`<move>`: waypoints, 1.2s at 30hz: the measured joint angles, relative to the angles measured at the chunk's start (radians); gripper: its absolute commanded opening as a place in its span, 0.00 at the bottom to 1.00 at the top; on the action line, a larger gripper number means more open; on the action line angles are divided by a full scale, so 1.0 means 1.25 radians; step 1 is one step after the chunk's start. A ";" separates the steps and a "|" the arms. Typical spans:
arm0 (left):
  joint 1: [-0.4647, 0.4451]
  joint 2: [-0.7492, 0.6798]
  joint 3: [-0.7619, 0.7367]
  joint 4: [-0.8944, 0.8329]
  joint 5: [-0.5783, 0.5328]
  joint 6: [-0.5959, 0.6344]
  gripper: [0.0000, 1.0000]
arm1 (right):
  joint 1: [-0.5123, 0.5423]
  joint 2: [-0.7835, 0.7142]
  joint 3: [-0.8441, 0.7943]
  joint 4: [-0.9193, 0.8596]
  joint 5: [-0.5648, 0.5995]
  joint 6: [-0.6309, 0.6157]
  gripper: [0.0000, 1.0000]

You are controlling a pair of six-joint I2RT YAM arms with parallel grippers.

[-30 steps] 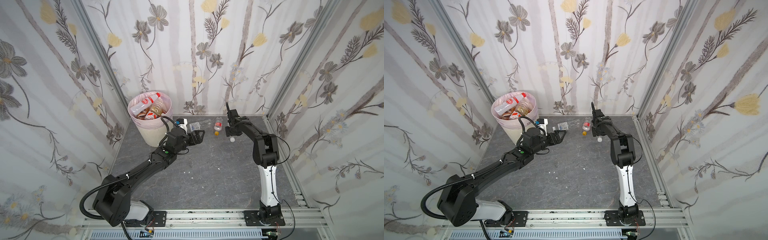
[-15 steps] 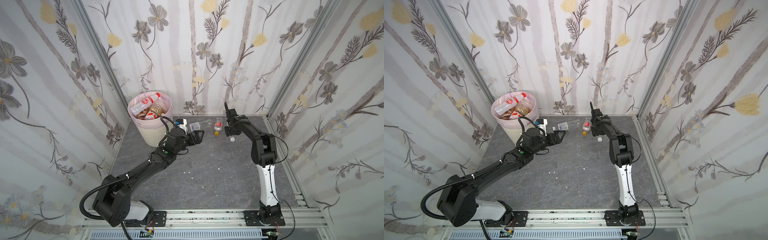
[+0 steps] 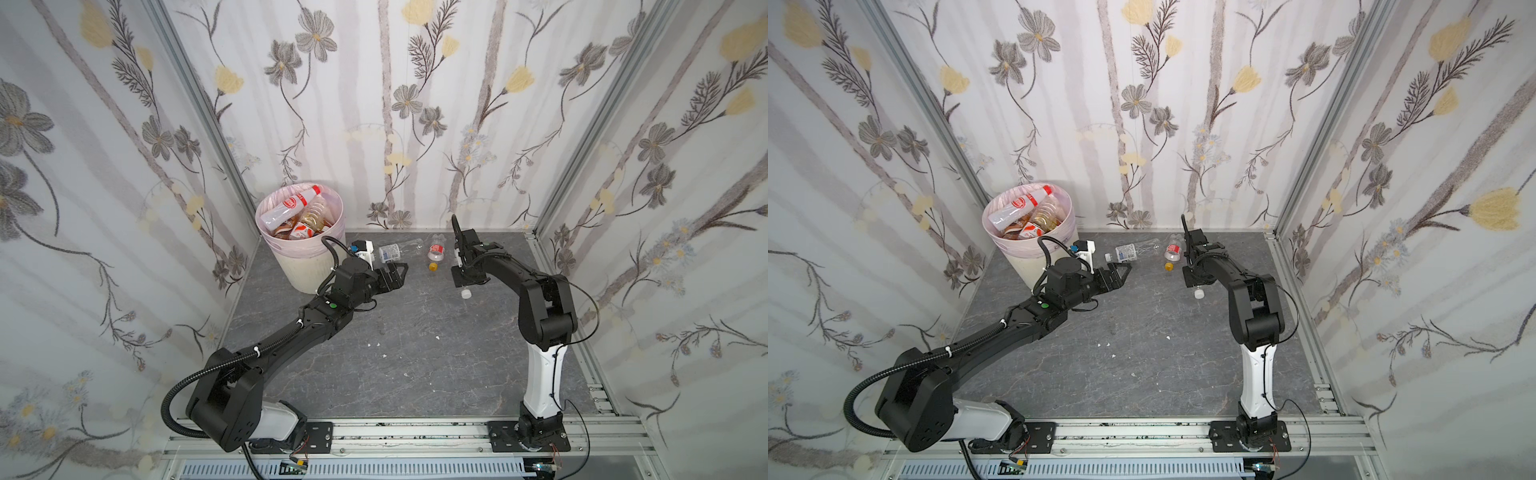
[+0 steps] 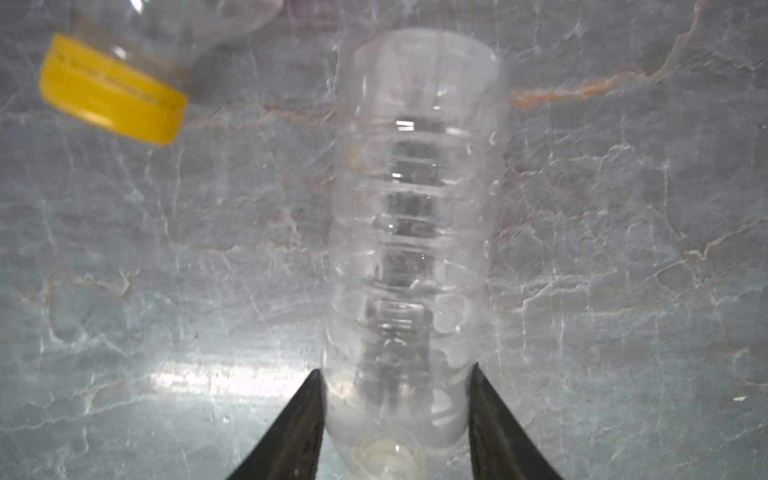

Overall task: Throw the plastic bottles in the bin
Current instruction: 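Grasp the clear white-cap bottle by its body with the right gripper, then lift the clear bottle toward the left gripper while the left grasps its bottom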

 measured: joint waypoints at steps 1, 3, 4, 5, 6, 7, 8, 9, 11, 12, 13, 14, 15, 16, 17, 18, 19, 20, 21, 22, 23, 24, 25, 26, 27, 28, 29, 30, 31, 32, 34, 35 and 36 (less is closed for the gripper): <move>0.000 0.000 -0.003 0.000 0.000 -0.007 1.00 | 0.007 -0.022 -0.031 0.014 -0.010 0.003 0.51; 0.000 0.004 -0.004 0.000 0.002 -0.022 1.00 | 0.021 -0.063 -0.079 0.032 -0.024 0.015 0.52; 0.000 0.007 -0.004 0.000 0.003 -0.032 1.00 | 0.028 -0.084 -0.102 0.045 -0.033 0.017 0.52; -0.001 0.011 -0.004 0.000 0.004 -0.040 1.00 | 0.034 -0.101 -0.118 0.054 -0.039 0.023 0.52; -0.001 0.015 -0.004 0.000 0.010 -0.051 1.00 | 0.042 -0.123 -0.138 0.064 -0.042 0.027 0.52; -0.001 0.022 -0.001 -0.001 0.021 -0.063 1.00 | 0.049 -0.143 -0.154 0.076 -0.053 0.030 0.52; -0.001 0.029 0.004 -0.001 0.026 -0.072 1.00 | 0.056 -0.161 -0.168 0.083 -0.062 0.030 0.52; 0.000 0.039 0.012 -0.001 0.030 -0.084 1.00 | 0.063 -0.179 -0.181 0.091 -0.069 0.036 0.52; 0.002 0.058 0.031 0.000 0.049 -0.107 1.00 | 0.075 -0.213 -0.206 0.108 -0.074 0.042 0.52; 0.004 0.069 0.041 0.002 0.057 -0.118 1.00 | 0.083 -0.232 -0.219 0.118 -0.078 0.044 0.52; 0.008 0.082 0.052 0.002 0.070 -0.134 1.00 | 0.091 -0.251 -0.233 0.127 -0.083 0.053 0.52; 0.012 0.094 0.063 0.003 0.080 -0.146 1.00 | 0.098 -0.269 -0.244 0.136 -0.092 0.056 0.52; 0.018 0.107 0.073 0.004 0.089 -0.163 1.00 | 0.106 -0.287 -0.257 0.148 -0.099 0.056 0.52; 0.025 0.121 0.086 0.007 0.103 -0.183 1.00 | 0.117 -0.309 -0.272 0.162 -0.105 0.058 0.52; 0.031 0.132 0.095 0.014 0.112 -0.199 1.00 | 0.126 -0.327 -0.283 0.171 -0.114 0.062 0.51; 0.036 0.144 0.106 0.021 0.124 -0.218 1.00 | 0.136 -0.347 -0.295 0.185 -0.122 0.062 0.52; 0.041 0.157 0.120 0.025 0.138 -0.234 1.00 | 0.147 -0.367 -0.306 0.200 -0.131 0.062 0.52; 0.044 0.169 0.135 0.029 0.147 -0.247 1.00 | 0.157 -0.384 -0.315 0.214 -0.138 0.062 0.52; 0.044 0.183 0.152 0.035 0.160 -0.261 1.00 | 0.168 -0.401 -0.325 0.229 -0.143 0.062 0.52; 0.044 0.197 0.171 0.042 0.175 -0.273 1.00 | 0.179 -0.418 -0.334 0.243 -0.148 0.062 0.52; 0.044 0.209 0.186 0.048 0.189 -0.283 1.00 | 0.185 -0.431 -0.341 0.252 -0.156 0.062 0.52; 0.044 0.219 0.198 0.056 0.201 -0.291 1.00 | 0.192 -0.446 -0.349 0.266 -0.164 0.062 0.52; 0.044 0.231 0.210 0.062 0.216 -0.301 1.00 | 0.197 -0.461 -0.357 0.280 -0.170 0.062 0.52; 0.045 0.238 0.218 0.065 0.225 -0.306 1.00 | 0.201 -0.472 -0.362 0.290 -0.179 0.062 0.52; 0.045 0.247 0.226 0.068 0.231 -0.313 1.00 | 0.204 -0.481 -0.366 0.302 -0.187 0.061 0.52; 0.046 0.253 0.231 0.069 0.239 -0.318 1.00 | 0.208 -0.490 -0.370 0.312 -0.195 0.061 0.52; 0.046 0.257 0.235 0.069 0.246 -0.319 1.00 | 0.210 -0.497 -0.373 0.317 -0.202 0.060 0.52; 0.046 0.260 0.238 0.070 0.252 -0.322 1.00 | 0.214 -0.507 -0.376 0.320 -0.206 0.057 0.53; 0.045 0.262 0.239 0.072 0.257 -0.322 1.00 | 0.218 -0.516 -0.377 0.327 -0.209 0.055 0.53; 0.044 0.264 0.240 0.072 0.263 -0.322 1.00 | 0.222 -0.522 -0.377 0.336 -0.215 0.053 0.53; 0.040 0.266 0.240 0.072 0.272 -0.322 0.99 | 0.228 -0.526 -0.377 0.346 -0.223 0.046 0.52; 0.036 0.268 0.240 0.072 0.275 -0.322 0.98 | 0.231 -0.526 -0.378 0.352 -0.226 0.045 0.53; 0.034 0.268 0.240 0.072 0.276 -0.321 0.98 | 0.234 -0.526 -0.378 0.353 -0.229 0.043 0.53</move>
